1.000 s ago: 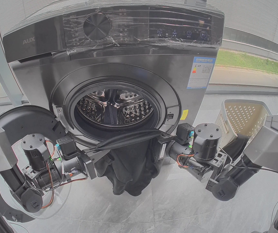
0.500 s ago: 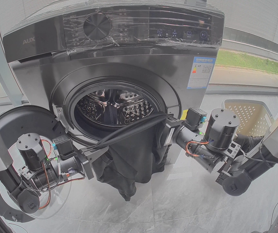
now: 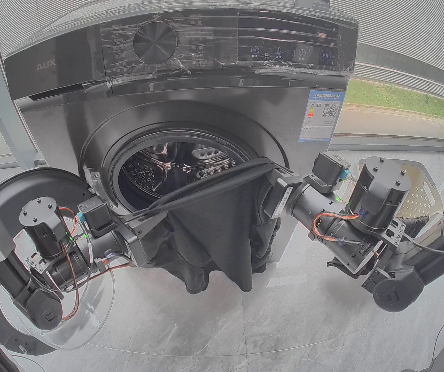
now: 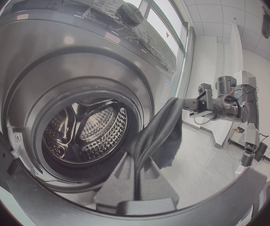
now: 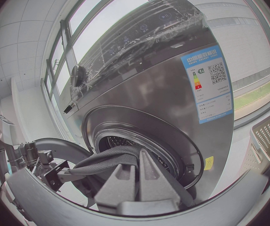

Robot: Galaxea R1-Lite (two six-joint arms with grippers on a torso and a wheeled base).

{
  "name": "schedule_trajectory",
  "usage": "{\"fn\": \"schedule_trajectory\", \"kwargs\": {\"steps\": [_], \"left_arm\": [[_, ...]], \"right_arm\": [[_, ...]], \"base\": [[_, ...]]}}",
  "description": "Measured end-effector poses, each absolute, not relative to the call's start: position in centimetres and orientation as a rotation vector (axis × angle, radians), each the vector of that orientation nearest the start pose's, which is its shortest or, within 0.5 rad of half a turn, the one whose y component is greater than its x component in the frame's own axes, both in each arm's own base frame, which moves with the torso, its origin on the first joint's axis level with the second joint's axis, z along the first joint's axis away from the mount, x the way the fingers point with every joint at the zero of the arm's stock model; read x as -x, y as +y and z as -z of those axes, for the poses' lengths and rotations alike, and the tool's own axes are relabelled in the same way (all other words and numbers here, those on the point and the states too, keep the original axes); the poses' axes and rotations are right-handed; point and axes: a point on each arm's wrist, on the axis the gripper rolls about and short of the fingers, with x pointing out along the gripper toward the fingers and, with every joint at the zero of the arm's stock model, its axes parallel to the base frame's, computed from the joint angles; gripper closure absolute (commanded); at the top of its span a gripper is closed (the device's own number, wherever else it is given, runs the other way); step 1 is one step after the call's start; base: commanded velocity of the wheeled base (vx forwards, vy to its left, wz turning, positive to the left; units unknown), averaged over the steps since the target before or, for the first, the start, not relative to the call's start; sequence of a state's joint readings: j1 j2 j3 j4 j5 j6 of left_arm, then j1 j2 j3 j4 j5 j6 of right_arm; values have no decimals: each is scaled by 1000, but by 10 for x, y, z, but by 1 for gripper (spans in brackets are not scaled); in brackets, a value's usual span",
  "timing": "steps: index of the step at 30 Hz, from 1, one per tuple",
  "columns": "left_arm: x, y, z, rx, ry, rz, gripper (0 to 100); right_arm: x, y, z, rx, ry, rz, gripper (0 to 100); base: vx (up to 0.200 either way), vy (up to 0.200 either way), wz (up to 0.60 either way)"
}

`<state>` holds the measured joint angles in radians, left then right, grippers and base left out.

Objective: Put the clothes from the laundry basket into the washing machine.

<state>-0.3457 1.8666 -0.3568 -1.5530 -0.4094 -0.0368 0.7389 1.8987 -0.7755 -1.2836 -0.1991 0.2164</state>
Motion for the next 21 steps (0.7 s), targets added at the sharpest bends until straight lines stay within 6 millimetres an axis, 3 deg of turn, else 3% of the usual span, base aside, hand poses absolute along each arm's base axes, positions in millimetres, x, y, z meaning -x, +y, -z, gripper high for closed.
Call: {"fn": "schedule_trajectory", "kwargs": {"steps": [21], "left_arm": [[-267,-88,-149,76,-138,672,100]], "right_arm": [[-236,230,-180,-307,-99,-607,100]], "base": [[0,0,0]]}}
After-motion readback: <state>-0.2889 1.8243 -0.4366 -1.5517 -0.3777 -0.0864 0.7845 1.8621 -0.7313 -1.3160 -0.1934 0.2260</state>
